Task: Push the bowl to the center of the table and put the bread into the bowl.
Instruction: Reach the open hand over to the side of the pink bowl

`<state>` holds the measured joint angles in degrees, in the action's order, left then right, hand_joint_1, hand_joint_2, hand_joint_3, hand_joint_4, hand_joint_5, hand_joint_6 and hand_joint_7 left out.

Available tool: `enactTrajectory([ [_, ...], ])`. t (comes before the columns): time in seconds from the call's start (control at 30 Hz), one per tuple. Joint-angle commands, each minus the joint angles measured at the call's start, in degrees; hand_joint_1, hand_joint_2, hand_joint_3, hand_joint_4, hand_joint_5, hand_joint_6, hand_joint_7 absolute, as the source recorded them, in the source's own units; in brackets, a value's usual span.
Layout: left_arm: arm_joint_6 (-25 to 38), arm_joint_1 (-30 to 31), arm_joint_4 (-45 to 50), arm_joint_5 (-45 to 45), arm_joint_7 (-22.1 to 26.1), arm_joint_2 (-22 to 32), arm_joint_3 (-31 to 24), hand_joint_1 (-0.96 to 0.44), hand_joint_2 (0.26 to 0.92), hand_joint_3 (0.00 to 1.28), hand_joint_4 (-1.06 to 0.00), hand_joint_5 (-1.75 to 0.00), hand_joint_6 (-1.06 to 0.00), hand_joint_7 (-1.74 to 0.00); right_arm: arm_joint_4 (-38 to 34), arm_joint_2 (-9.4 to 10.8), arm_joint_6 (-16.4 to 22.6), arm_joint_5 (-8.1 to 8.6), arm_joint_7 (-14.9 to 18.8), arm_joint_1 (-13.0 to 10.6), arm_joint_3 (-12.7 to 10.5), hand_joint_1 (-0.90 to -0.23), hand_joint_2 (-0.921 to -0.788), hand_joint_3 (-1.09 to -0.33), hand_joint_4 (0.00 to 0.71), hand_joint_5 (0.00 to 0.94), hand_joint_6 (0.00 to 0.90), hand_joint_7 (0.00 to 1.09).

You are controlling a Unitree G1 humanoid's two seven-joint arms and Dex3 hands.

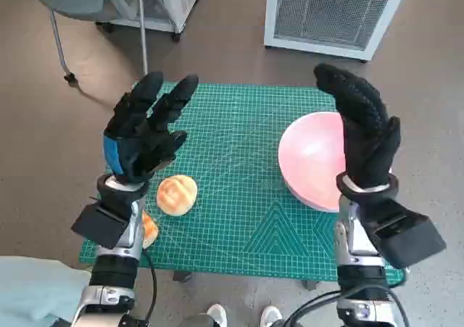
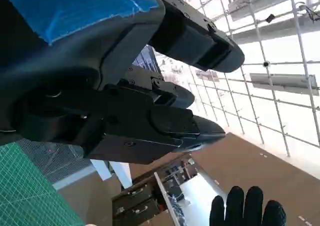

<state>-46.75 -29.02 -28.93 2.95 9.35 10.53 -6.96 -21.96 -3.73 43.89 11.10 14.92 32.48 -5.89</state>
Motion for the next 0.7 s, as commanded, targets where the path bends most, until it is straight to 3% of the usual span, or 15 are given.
enactTrajectory([
  [0.03,0.2,-0.5,0.3,0.1,-0.3,0.2,-0.1,-0.05,0.921,0.09,-0.7,-0.01,-0.71,-0.01,-0.5,0.6,-0.1,-0.03,-0.7,-1.5,-0.2,-0.433,-0.921,-0.629,0.242,0.188,-0.001,0.75],
  [0.5,0.8,-0.7,0.7,0.1,-0.1,0.2,0.1,-0.05,0.921,0.09,-0.7,0.0,-0.71,-0.01,-0.9,0.9,0.7,-0.9,-1.3,-2.0,0.0,-0.427,-0.921,-0.629,0.247,0.184,-0.001,0.75],
  [0.7,1.2,-0.8,0.8,0.1,0.0,0.2,0.2,-0.05,0.921,0.09,-0.7,0.0,-0.72,-0.01,-2.1,0.9,1.1,0.18,-0.4,-2.2,0.1,-0.424,-0.921,-0.627,0.258,0.186,0.002,0.75],
])
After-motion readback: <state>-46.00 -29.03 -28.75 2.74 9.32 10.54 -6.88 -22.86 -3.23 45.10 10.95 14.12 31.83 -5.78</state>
